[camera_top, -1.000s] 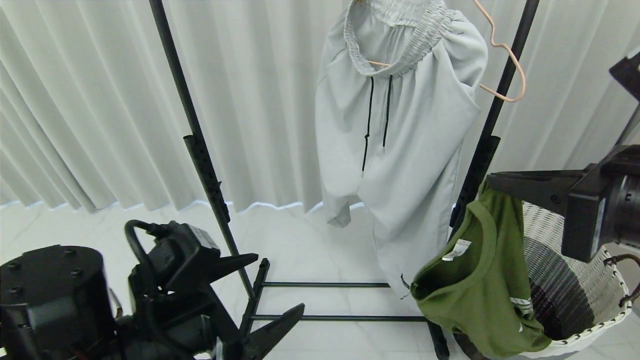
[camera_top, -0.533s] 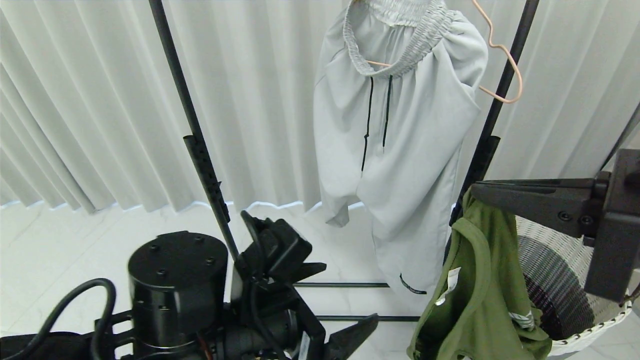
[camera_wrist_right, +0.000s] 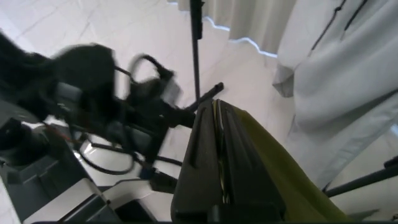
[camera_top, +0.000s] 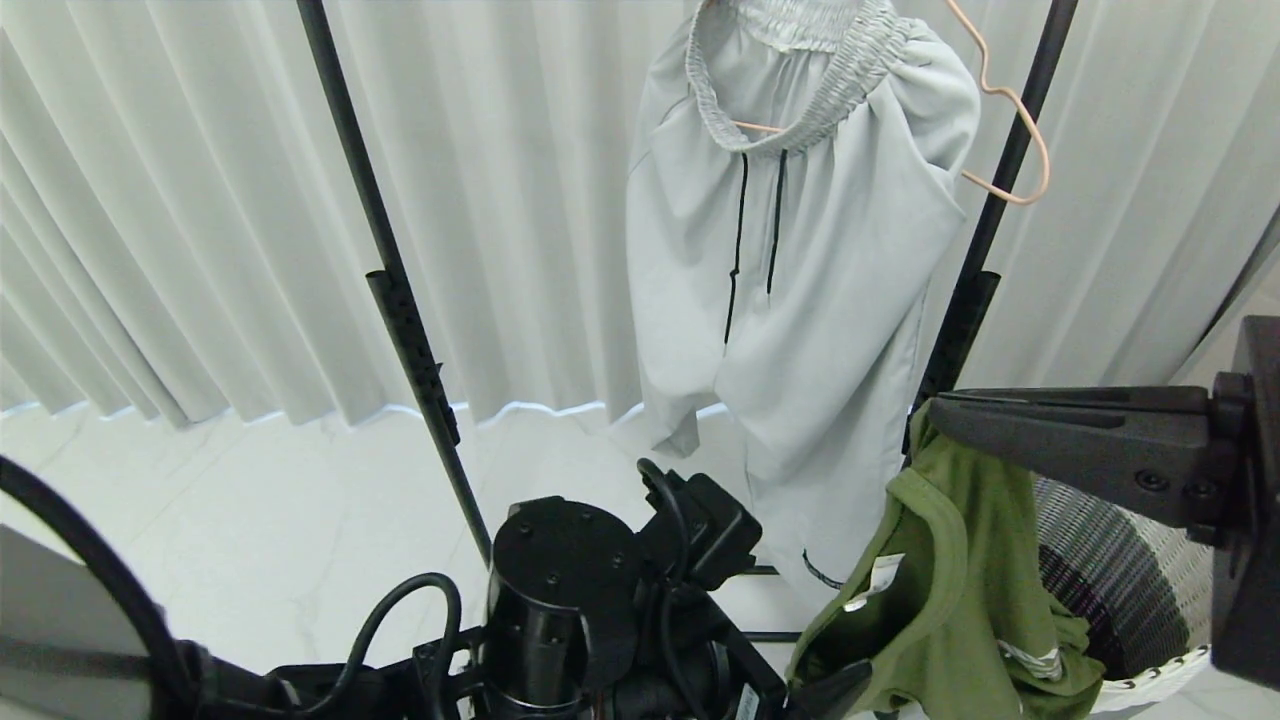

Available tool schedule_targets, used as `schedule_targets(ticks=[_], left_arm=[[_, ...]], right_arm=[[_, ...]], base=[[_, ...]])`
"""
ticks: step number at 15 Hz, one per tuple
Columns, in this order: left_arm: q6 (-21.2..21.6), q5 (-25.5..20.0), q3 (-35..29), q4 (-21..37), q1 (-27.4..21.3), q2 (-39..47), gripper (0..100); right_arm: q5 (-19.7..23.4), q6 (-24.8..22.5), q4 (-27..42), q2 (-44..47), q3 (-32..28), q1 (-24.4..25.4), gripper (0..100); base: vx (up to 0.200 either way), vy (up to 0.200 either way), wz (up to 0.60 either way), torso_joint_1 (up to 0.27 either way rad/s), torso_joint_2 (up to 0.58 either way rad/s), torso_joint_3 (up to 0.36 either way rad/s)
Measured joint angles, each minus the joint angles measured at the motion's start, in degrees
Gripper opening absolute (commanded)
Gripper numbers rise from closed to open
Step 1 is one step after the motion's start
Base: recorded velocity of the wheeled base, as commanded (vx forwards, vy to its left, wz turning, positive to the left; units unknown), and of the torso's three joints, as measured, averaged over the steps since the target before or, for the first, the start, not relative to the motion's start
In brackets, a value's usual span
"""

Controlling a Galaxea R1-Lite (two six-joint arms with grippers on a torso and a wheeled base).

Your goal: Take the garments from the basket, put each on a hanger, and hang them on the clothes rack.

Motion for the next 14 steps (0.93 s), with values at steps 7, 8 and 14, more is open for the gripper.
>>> schedule_targets(ticks=[7,8,14], left_arm=[[-0.02,0.57,0.61,-4.16,2.18,6.56,100],[0.07,0.98,0.83,-5.58,1.83,7.69,100],[0.41,1.83,3.55,-9.03,1.63,11.42,0]], right_arm=[[0.0,0.3,-0.11,-0.27,0.01,1.46,0],[0.0,0.74,-0.11,-0.35,0.01,1.71,0],[0.0,1.23,0.16,-1.23,0.34,2.38,0]], base=[[0.0,0.0,0.0,0.0,0.0,0.0],[0.0,0.0,0.0,0.0,0.0,0.0],[0.0,0.0,0.0,0.0,0.0,0.0]])
